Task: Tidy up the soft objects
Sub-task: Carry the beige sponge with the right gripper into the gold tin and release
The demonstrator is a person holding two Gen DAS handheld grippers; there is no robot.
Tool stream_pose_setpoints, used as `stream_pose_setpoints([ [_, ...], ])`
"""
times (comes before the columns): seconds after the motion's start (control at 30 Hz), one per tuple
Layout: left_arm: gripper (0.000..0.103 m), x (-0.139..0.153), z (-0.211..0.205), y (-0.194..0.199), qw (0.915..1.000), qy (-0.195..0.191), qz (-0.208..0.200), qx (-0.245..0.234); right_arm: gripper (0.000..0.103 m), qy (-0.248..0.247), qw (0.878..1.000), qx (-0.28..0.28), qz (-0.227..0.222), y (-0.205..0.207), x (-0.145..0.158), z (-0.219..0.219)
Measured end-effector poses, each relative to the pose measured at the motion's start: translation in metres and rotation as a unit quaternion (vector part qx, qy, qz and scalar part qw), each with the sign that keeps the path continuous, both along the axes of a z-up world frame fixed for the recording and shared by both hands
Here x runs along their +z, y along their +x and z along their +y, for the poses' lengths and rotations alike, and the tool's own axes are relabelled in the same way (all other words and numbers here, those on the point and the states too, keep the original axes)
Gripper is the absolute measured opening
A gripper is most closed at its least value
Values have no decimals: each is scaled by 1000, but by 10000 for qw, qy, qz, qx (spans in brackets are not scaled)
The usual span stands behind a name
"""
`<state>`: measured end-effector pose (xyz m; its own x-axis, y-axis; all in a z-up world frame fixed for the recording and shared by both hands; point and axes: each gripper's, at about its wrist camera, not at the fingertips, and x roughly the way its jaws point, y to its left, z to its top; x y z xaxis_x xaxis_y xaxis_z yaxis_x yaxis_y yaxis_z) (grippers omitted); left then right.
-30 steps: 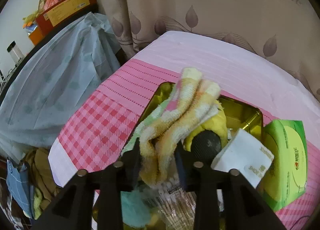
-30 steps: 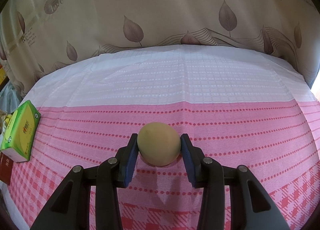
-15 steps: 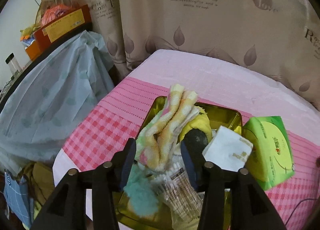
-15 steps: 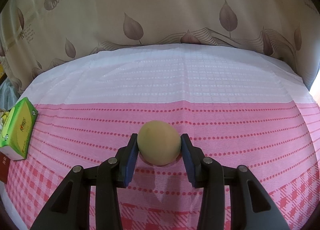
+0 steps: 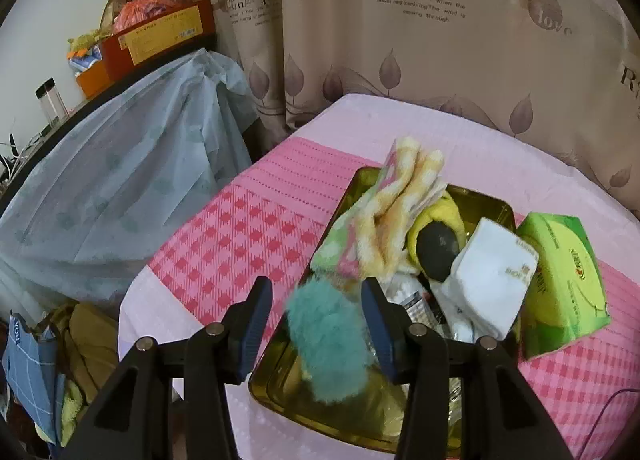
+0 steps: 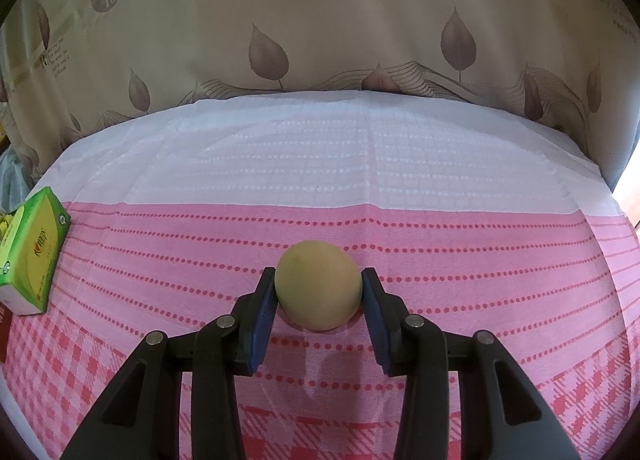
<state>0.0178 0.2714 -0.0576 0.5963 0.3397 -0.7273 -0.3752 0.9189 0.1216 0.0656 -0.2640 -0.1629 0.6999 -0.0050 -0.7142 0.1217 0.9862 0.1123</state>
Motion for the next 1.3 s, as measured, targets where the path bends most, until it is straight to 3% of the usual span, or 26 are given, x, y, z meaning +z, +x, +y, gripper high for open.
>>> stream_pose_setpoints([
  [0.23, 47, -5, 0, 0, 10000, 74, -29, -33, 39, -196, 9998, 8, 48, -4, 9, 13],
  [0.6, 47, -4, 1, -2, 9999, -100, -66, -77, 39, -408, 9984, 357, -162, -14, 48, 62],
  [1.03, 47, -1, 9, -4, 9997, -207, -119, 31, 39, -428, 9877, 1410, -513, -22, 95, 158],
  [1.3, 47, 1, 14, -6, 9995, -242, -179, 127, 39, -324, 9691, 2358, -654, -27, 114, 241],
])
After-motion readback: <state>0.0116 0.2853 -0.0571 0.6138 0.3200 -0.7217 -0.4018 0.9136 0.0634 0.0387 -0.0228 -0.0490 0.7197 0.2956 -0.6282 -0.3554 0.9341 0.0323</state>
